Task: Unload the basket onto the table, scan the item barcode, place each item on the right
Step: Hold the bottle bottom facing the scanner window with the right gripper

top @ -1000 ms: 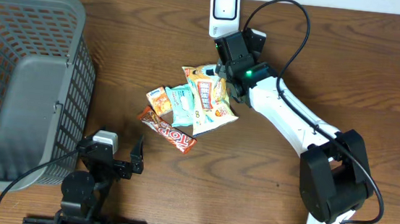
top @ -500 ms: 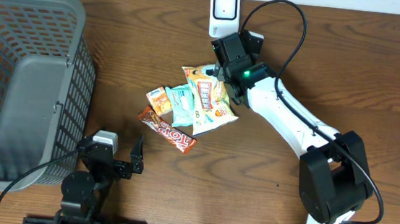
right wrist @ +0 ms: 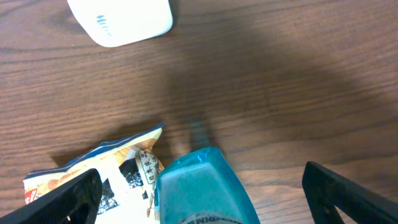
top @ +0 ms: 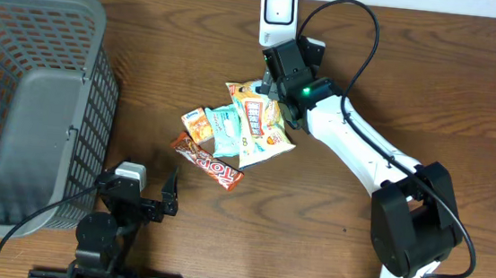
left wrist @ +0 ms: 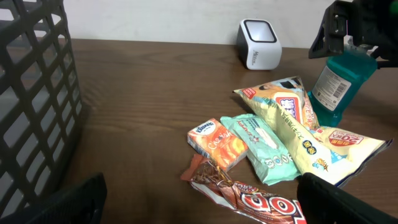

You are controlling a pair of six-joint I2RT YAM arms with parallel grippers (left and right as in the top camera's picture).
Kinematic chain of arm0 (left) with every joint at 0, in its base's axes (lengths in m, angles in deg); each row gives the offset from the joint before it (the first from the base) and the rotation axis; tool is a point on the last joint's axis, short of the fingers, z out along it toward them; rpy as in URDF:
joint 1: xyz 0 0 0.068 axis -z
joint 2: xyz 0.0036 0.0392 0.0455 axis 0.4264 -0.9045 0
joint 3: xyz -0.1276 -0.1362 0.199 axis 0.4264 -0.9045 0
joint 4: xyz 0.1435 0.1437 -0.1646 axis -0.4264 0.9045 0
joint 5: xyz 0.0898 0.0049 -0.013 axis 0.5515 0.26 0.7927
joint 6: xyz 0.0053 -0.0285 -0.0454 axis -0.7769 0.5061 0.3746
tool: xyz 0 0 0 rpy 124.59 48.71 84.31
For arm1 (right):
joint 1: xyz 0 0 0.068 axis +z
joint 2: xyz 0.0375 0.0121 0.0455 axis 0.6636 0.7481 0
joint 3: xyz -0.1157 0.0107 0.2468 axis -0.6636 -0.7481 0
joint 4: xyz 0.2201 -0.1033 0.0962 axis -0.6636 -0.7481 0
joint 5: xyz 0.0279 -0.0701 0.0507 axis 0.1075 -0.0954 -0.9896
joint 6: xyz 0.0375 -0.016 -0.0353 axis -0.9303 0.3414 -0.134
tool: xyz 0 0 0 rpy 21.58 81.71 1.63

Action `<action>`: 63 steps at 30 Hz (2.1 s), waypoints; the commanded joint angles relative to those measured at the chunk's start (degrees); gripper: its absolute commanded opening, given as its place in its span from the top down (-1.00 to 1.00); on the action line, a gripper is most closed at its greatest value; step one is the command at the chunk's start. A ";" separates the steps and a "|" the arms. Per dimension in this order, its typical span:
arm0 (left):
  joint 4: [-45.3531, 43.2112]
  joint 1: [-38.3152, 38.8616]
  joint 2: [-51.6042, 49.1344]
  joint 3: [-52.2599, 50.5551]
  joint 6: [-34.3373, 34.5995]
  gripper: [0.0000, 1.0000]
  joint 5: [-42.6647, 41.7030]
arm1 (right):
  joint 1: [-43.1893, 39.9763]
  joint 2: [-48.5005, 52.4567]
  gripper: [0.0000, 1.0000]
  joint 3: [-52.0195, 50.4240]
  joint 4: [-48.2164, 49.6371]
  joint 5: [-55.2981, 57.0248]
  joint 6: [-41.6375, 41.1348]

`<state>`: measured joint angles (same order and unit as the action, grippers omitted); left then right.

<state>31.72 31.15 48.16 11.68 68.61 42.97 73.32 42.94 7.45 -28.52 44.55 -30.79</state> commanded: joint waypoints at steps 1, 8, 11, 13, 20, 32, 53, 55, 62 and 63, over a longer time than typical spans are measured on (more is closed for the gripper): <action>0.44 0.28 0.15 -1.27 0.09 -0.96 -0.74 | 0.22 -4.63 -0.99 0.44 -0.07 0.13 3.15; 0.42 0.28 0.15 -1.27 0.09 -0.96 -0.74 | 0.24 -11.28 -0.99 0.44 -4.44 -3.43 3.32; 0.42 0.28 0.15 -1.27 0.09 -0.96 -0.74 | 0.22 -12.31 -0.99 0.39 -8.04 -6.14 3.30; 0.42 0.28 0.15 -1.27 0.09 -0.96 -0.74 | 0.17 -11.56 -0.99 -0.37 -9.11 -4.28 4.90; 0.42 0.28 0.15 -1.27 0.09 -0.96 -0.74 | 0.15 -6.21 -0.99 -1.11 -6.43 -2.64 5.90; 0.42 0.28 0.15 -1.27 0.09 -0.96 -0.74 | 0.17 1.75 -0.70 -1.11 -1.36 -2.62 7.48; 0.42 0.28 0.15 -1.27 0.09 -0.96 -0.74 | -0.31 0.96 -0.47 -1.09 2.08 -0.98 12.31; 0.44 0.28 0.15 -1.27 0.09 -0.96 -0.74 | -0.02 0.00 -0.47 -1.09 2.40 -0.94 12.31; 0.44 0.28 0.15 -1.27 0.09 -0.96 -0.74 | -0.02 0.02 -0.45 -1.11 6.80 -0.68 14.27; 0.44 0.28 0.15 -1.27 0.09 -0.96 -0.74 | -0.04 0.02 -0.45 -1.11 6.97 -0.68 14.25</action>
<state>31.72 31.15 48.16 11.68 68.61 42.97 72.93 44.71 6.71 -21.95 43.31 -17.96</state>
